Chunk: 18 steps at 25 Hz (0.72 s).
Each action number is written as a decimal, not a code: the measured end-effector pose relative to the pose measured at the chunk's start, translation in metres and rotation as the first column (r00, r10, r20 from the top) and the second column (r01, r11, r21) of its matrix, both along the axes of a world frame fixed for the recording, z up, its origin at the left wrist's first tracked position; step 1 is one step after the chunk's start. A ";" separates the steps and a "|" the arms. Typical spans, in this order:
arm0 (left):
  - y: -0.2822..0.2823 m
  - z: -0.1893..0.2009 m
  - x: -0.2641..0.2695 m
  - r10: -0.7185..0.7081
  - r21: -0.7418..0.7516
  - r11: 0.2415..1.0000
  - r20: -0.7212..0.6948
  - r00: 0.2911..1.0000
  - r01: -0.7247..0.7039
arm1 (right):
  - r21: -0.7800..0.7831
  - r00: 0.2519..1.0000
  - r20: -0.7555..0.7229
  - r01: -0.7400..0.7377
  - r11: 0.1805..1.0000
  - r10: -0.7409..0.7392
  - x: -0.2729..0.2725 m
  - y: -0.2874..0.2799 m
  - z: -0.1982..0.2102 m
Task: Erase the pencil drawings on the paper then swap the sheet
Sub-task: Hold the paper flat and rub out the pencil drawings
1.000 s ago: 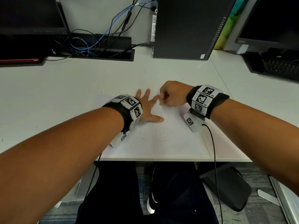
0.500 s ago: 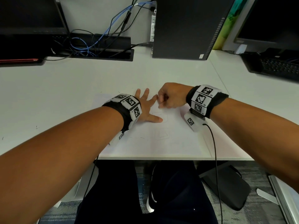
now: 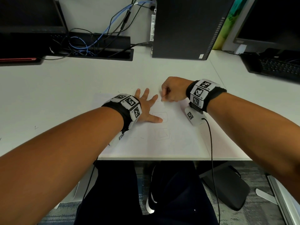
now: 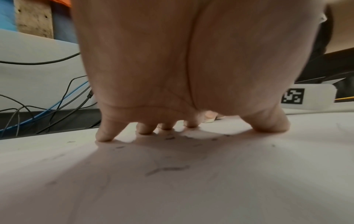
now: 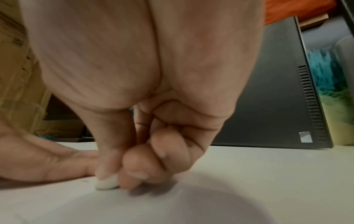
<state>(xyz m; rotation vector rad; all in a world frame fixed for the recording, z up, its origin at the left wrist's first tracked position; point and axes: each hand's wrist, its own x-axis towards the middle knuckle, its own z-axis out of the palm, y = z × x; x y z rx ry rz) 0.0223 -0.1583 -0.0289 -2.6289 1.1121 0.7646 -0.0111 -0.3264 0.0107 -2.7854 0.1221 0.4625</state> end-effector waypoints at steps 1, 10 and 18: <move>0.000 0.000 0.001 0.000 0.002 1.000 0.000 1.000 0.000 | 0.008 1.000 -0.009 -0.002 1.000 0.002 -0.001 0.000 0.000; 0.000 -0.002 0.001 0.000 -0.009 1.000 -0.004 1.000 0.000 | 0.032 0.999 -0.048 0.011 0.999 -0.010 -0.003 -0.004 0.001; 0.000 -0.002 0.002 0.000 -0.001 1.000 -0.004 1.000 0.000 | 0.025 0.999 -0.032 0.016 1.000 -0.015 -0.006 -0.002 0.002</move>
